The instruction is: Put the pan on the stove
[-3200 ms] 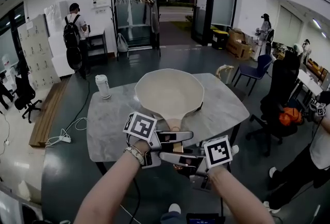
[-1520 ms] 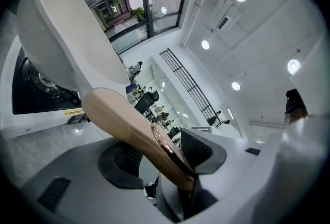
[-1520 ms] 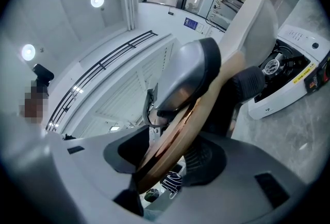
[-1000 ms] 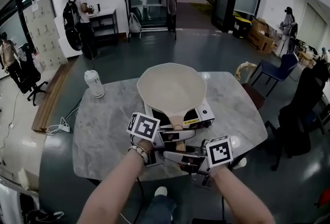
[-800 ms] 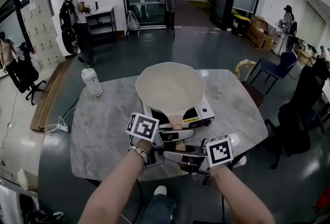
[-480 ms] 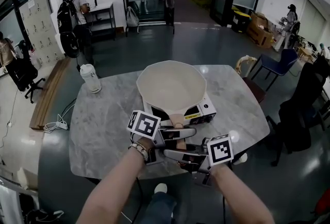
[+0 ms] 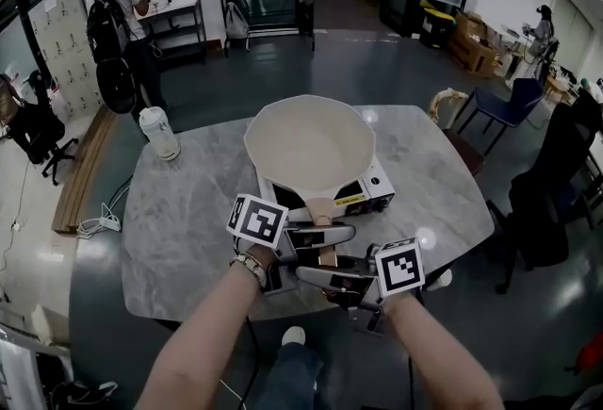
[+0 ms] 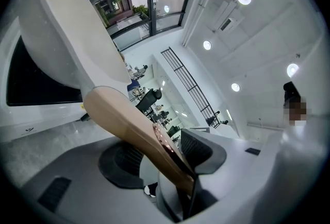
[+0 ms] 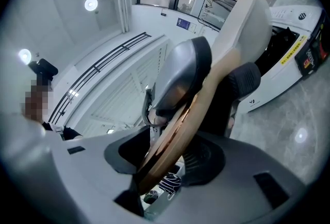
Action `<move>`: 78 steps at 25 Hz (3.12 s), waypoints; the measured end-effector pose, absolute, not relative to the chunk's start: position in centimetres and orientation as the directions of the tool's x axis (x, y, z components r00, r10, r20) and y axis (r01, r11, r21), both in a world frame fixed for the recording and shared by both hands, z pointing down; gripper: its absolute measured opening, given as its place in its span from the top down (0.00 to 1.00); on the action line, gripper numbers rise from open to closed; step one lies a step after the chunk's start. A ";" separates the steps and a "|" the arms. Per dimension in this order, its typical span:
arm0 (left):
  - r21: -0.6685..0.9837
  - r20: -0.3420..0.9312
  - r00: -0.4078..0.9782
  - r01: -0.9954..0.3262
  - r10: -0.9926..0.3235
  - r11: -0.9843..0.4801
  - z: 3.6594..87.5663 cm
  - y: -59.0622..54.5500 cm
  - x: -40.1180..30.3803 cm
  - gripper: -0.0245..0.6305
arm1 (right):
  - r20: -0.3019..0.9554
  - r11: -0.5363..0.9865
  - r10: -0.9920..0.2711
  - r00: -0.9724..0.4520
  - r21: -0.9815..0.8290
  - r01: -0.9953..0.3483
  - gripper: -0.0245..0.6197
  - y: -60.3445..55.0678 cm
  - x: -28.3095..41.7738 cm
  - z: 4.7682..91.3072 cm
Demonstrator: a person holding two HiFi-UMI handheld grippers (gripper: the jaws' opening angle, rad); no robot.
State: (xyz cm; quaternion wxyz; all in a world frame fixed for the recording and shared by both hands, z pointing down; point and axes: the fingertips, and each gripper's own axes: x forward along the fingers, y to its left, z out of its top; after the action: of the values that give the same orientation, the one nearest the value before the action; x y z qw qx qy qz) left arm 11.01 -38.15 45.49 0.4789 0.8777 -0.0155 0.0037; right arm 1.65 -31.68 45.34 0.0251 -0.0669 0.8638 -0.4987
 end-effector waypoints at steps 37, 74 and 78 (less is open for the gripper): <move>0.903 -0.146 0.978 0.070 -0.150 -0.424 44.9 -39.0 9.5 0.41 | -0.097 0.478 -0.189 -0.977 -0.878 -0.005 0.47 -32.5 2.9 45.3; 0.927 -0.129 0.937 -0.002 -0.325 -0.375 43.9 -37.7 0.1 0.20 | -0.079 0.465 -0.431 -0.899 -0.873 -0.145 0.39 -34.5 12.9 42.7; 0.925 -0.119 0.927 -0.026 -0.355 -0.379 43.8 -37.3 -1.6 0.20 | -0.088 0.486 -0.446 -0.891 -0.859 -0.158 0.39 -34.6 13.6 41.7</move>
State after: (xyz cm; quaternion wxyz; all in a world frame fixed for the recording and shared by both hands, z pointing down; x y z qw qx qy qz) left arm -1.61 -37.34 43.84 0.5450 0.8165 -0.1167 -0.1508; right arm 13.63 -34.59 41.75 0.1513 -0.1779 0.8486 -0.4747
